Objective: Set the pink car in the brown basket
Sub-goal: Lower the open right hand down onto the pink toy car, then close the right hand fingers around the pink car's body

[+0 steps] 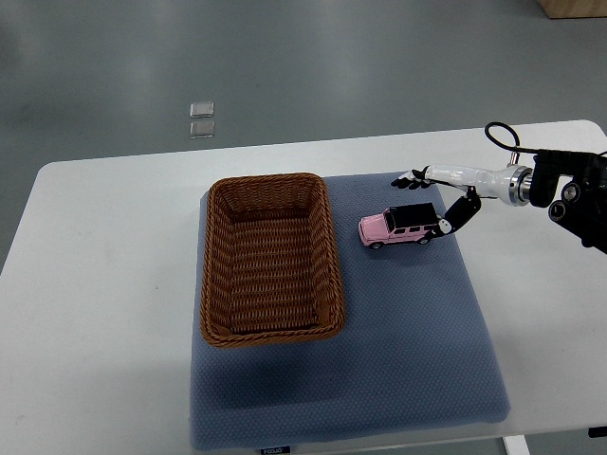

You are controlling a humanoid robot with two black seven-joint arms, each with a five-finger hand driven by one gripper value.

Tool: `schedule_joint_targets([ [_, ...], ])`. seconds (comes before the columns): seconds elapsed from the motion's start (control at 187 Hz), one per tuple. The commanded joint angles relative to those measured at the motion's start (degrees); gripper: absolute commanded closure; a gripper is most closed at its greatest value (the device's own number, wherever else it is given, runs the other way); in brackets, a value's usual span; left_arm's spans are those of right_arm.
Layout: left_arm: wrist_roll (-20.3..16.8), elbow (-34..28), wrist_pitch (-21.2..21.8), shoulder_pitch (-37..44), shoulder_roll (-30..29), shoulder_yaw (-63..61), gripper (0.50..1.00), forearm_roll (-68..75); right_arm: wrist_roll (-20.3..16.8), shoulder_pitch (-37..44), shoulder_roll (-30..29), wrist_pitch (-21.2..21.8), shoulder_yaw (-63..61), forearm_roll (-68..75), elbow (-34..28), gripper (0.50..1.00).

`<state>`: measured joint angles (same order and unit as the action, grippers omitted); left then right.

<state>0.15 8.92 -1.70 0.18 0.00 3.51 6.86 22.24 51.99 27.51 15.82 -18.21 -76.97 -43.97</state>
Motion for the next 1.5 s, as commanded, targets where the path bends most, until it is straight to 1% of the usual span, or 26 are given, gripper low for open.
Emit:
schedule_joint_targets([
  [0.0, 0.0, 0.0, 0.0, 0.0, 0.0, 0.0, 0.500, 0.0, 0.3, -0.2, -0.2, -0.8, 0.5, 0.1, 0.1, 0.589],
  [0.176, 0.0, 0.0, 0.0, 0.0, 0.0, 0.0, 0.500, 0.0, 0.3, -0.7, -0.6, -1.1, 0.5, 0.0, 0.6, 0.593],
  [0.31, 0.0, 0.0, -0.1, 0.0, 0.0, 0.0, 0.500, 0.0, 0.1, -1.5, -0.7, -3.6, 1.0, -0.1, 0.8, 0.607],
  [0.352, -0.1, 0.0, 0.0, 0.0, 0.0, 0.0, 0.500, 0.0, 0.1, -1.6, -0.7, -4.3, 1.5, -0.1, 0.8, 0.624],
  [0.358, -0.1, 0.0, 0.0, 0.0, 0.0, 0.0, 0.500, 0.0, 0.1, -1.6, -0.7, -4.4, 1.6, -0.1, 0.8, 0.634],
  [0.384, 0.0, 0.0, 0.0, 0.0, 0.0, 0.0, 0.500, 0.0, 0.1, -1.6, -0.7, -4.7, 1.9, -0.1, 0.8, 0.646],
  [0.411, 0.0, 0.0, 0.0, 0.0, 0.0, 0.0, 0.500, 0.0, 0.1, -1.6, -0.7, -5.0, 2.4, -0.1, 0.8, 0.670],
  [0.464, 0.0, 0.0, 0.0, 0.0, 0.0, 0.0, 0.500, 0.0, 0.1, -1.5, -0.7, -5.4, 3.1, -0.1, 0.8, 0.697],
  [0.566, 0.0, 0.0, -0.1, 0.0, 0.0, 0.0, 0.500, 0.0, 0.1, -1.6, -0.7, -6.3, 3.4, -0.1, 0.8, 0.705],
  [0.688, 0.0, 0.0, 0.0, 0.0, 0.0, 0.0, 0.500, 0.0, 0.1, -1.6, -0.7, -6.3, 3.4, -0.1, 0.8, 0.718],
  [0.801, 0.0, 0.0, 0.0, 0.0, 0.0, 0.0, 0.500, 0.0, 0.1, -1.6, -0.8, -6.3, 3.4, -0.1, 0.8, 0.742],
  [0.827, -0.1, 0.0, 0.0, 0.0, 0.0, 0.0, 0.500, 0.0, 0.1, -1.5, -0.8, -6.3, 3.4, -0.1, 0.8, 0.760],
  [0.833, 0.0, 0.0, 0.0, 0.0, 0.0, 0.0, 0.500, 0.0, 0.1, -1.5, -0.8, -6.3, 3.4, -0.1, 0.8, 0.775],
  [0.838, 0.0, 0.0, 0.0, 0.0, 0.0, 0.0, 0.500, 0.0, 0.1, -1.5, -0.8, -6.3, 3.4, -0.1, 0.8, 0.775],
  [0.843, -0.1, 0.0, 0.0, 0.0, 0.0, 0.0, 0.500, 0.0, 0.1, -1.5, -0.8, -6.3, 3.4, -0.1, 0.8, 0.789],
  [0.859, 0.0, 0.0, 0.0, 0.0, 0.0, 0.0, 0.500, 0.0, 0.1, -1.5, -0.8, -6.3, 3.4, -0.1, 0.8, 0.801],
  [0.865, 0.0, 0.0, -0.1, 0.0, 0.0, 0.0, 0.500, 0.0, 0.1, -1.5, -0.8, -6.3, 3.4, -0.1, 0.8, 0.815],
  [0.875, 0.0, 0.0, 0.0, 0.0, 0.0, 0.0, 0.500, 0.0, 0.1, -1.5, -0.8, -6.3, 3.4, -0.1, 0.8, 0.826],
  [0.945, 0.0, 0.0, 0.0, 0.0, 0.0, 0.0, 0.500, 0.0, 0.1, -1.5, -0.8, -6.3, 3.7, -0.1, 0.8, 0.865],
  [1.003, 0.0, 0.0, 0.0, 0.0, 0.0, 0.0, 0.500, 0.0, 0.1, -1.3, -0.8, -6.3, 4.2, -0.1, 0.8, 0.922],
  [1.073, -0.1, 0.0, 0.0, 0.0, 0.0, 0.0, 0.500, 0.0, 0.1, -1.3, -0.8, -6.3, 4.2, -0.1, 0.8, 0.955],
  [1.11, 0.0, 0.0, 0.0, 0.0, 0.0, 0.0, 0.500, 0.0, 0.2, -1.3, -0.8, -6.3, 4.2, -0.1, 0.8, 0.961],
  [1.131, 0.0, 0.0, 0.0, 0.0, 0.0, 0.0, 0.500, 0.0, 0.2, -1.3, -0.8, -6.3, 4.2, -0.1, 0.8, 0.975],
  [1.147, 0.0, 0.0, 0.0, 0.0, 0.0, 0.0, 0.500, 0.0, 0.3, -1.3, -0.8, -6.3, 4.2, -0.1, 0.8, 0.997],
  [1.494, 0.0, 0.0, 0.0, 0.0, 0.0, 0.0, 0.500, 0.0, 0.7, -1.3, -0.7, -6.3, 3.9, 0.5, 0.8, 1.000],
])
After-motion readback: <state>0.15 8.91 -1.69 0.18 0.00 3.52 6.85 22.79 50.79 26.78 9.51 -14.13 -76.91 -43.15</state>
